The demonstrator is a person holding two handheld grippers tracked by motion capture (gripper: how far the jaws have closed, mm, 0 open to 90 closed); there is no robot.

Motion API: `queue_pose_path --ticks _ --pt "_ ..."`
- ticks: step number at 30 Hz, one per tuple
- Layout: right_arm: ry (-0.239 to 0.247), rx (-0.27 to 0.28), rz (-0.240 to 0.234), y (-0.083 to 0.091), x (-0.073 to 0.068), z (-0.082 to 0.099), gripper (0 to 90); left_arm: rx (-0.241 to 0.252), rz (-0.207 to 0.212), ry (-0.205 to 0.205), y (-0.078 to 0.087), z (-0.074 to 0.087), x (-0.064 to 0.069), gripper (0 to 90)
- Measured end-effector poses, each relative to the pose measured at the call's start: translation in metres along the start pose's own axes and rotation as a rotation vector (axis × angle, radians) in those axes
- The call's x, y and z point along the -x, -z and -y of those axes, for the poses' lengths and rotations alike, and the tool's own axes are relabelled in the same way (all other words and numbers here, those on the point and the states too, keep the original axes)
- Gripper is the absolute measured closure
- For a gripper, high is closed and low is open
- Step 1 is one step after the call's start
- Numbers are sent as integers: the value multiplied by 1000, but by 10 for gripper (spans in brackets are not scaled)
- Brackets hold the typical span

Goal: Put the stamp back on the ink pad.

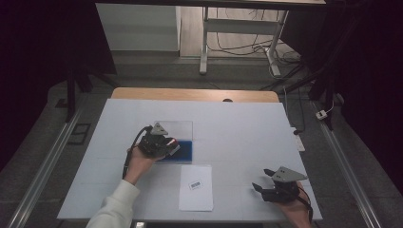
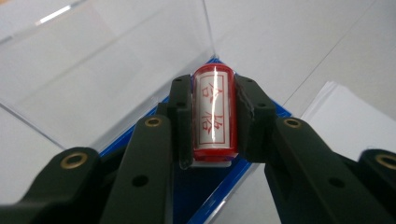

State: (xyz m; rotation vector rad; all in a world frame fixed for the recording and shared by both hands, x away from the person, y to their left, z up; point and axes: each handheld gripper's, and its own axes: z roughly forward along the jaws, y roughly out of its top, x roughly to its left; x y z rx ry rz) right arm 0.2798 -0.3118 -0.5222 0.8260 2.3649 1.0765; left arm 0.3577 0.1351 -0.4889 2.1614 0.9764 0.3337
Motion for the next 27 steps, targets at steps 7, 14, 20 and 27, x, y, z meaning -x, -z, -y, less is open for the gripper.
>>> queue_pose_path --ticks 7,14,20,27 --pt "3 -2 -7 -1 0 0 279 -28 -10 6 -7 3 -3 697" --pt "7 -4 -5 -1 0 1 279 -31 -11 1 -10 4 -2 695" --pt "7 -5 -10 -1 0 1 279 -32 -15 -7 -11 3 -1 690" --pt "8 -5 -6 0 0 1 279 -12 -34 -11 -9 2 2 500"
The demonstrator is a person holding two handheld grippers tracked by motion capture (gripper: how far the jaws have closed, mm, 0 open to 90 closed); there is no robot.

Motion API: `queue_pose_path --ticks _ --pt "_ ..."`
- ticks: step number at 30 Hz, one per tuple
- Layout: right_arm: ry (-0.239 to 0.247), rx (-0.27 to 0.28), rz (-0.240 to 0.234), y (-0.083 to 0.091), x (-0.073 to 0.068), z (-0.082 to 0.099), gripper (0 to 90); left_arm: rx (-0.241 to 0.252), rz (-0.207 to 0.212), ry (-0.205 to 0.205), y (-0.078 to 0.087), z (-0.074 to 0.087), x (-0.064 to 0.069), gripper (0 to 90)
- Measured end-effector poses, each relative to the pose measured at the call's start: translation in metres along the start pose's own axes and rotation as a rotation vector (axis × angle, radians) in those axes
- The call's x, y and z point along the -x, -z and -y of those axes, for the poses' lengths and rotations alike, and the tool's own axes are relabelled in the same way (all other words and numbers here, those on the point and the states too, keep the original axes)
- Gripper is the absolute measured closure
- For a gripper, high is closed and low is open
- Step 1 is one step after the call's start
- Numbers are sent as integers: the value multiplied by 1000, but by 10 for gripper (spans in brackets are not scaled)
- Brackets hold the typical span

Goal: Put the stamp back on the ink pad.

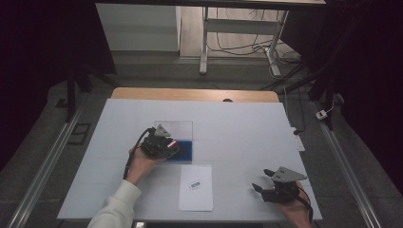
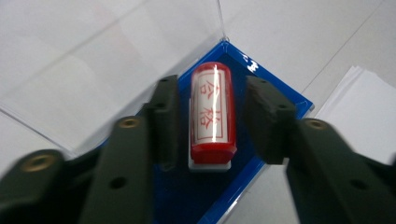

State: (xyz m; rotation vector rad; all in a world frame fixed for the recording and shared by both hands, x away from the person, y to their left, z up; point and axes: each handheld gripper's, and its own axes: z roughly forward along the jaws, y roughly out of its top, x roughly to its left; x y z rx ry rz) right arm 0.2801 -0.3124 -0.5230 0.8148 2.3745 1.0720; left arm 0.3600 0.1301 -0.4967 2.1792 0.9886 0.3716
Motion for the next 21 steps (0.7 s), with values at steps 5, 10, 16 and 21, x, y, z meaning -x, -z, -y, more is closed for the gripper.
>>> queue_pose_path --ticks 5,10,16,21 --pt "-4 5 0 1 0 0 279 54 -12 11 10 -2 3 352" --pt "-9 9 0 1 1 0 279 102 1 15 24 -1 7 282" --pt "-4 16 0 2 1 0 278 121 16 4 43 5 14 273" --pt "-4 35 -2 5 1 -1 278 125 26 3 58 16 22 273"
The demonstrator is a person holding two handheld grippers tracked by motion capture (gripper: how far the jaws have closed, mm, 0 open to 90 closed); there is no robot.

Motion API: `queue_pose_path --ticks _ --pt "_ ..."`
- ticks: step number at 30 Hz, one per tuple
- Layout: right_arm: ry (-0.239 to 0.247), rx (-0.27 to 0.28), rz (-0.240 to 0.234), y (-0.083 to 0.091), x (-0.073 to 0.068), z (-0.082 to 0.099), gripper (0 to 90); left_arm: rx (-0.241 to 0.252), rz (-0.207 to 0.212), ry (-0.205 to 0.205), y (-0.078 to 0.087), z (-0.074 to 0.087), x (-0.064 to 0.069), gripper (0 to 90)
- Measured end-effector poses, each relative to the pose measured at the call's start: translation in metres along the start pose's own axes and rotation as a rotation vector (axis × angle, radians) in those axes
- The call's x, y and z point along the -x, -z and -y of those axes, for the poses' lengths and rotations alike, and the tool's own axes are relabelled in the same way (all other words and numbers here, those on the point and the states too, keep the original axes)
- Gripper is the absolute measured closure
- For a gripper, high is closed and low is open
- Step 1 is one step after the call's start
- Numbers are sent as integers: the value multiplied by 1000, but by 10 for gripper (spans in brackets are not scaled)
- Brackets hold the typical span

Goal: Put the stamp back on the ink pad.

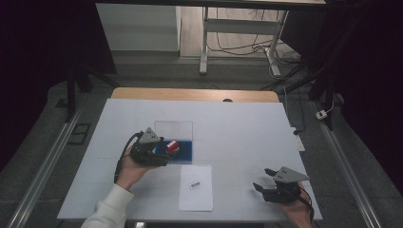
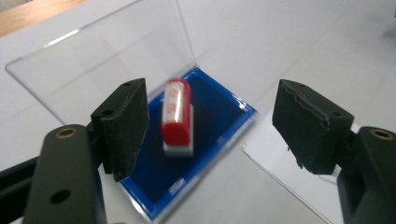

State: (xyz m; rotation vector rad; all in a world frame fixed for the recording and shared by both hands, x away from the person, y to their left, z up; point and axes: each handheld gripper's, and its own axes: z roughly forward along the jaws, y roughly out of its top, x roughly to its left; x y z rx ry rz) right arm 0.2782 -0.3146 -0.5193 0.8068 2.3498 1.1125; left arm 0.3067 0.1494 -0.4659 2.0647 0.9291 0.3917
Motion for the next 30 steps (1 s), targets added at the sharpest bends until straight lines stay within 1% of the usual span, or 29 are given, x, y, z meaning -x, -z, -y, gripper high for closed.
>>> queue_pose_path --ticks 4,6,9,14,20,24,27,30 --pt "-6 4 1 1 0 0 278 3 7 -1 11 10 7 273" --pt "-5 5 1 2 0 0 278 8 13 6 15 15 11 273" --pt "-1 5 2 3 -1 -1 278 -6 5 3 20 23 17 273" --pt "1 11 0 5 -1 -1 278 -5 3 9 28 42 24 276" --pt "2 19 -3 5 -1 -1 278 9 -5 21 39 70 26 282" --pt "0 16 -7 6 -1 0 278 -5 -18 31 43 86 26 282" --pt "-3 21 -5 7 -1 1 278 -22 -32 31 44 94 25 282" --pt "-3 20 -3 8 0 1 278 -20 -40 41 46 98 23 282"
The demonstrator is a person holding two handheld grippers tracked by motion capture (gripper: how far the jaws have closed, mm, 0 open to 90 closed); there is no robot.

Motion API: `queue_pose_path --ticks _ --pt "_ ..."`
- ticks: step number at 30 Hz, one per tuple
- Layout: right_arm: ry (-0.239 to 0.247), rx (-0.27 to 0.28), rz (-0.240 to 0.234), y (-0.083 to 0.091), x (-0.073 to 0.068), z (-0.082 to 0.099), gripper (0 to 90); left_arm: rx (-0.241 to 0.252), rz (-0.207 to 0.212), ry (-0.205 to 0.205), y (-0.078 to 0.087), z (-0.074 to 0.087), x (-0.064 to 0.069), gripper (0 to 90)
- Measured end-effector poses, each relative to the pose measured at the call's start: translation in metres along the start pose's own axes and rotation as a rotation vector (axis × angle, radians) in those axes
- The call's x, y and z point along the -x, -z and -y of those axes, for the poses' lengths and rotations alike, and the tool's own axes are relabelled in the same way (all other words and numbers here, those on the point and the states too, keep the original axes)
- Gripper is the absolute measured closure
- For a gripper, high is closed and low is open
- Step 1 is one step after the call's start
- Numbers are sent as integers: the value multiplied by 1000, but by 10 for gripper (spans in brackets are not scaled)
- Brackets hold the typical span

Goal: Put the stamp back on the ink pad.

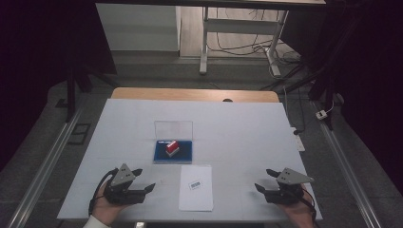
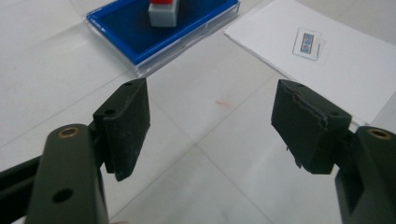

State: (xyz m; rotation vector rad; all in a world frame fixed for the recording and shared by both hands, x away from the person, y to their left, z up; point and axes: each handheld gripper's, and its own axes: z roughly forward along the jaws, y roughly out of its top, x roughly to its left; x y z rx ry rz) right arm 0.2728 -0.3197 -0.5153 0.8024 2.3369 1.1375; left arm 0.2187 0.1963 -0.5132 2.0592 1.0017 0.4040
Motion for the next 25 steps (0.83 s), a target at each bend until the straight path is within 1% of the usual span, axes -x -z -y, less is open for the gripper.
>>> queue_pose_path --ticks 6,7,9,15,18,25 --pt "5 -3 -15 -1 -1 1 279 2 -7 -4 1 0 -3 282" --pt "7 -2 -18 -2 0 1 279 3 -10 -5 1 0 -3 282" --pt "8 1 -20 -2 -1 1 279 1 -30 -12 0 0 -3 282" --pt "3 5 -20 -2 -1 0 279 2 -23 -2 1 1 -6 284" --pt "12 0 -21 -2 -1 0 279 0 -22 -1 0 1 -6 284" --pt "10 0 -16 -1 -1 -1 279 -14 -13 -7 -2 1 -6 284"
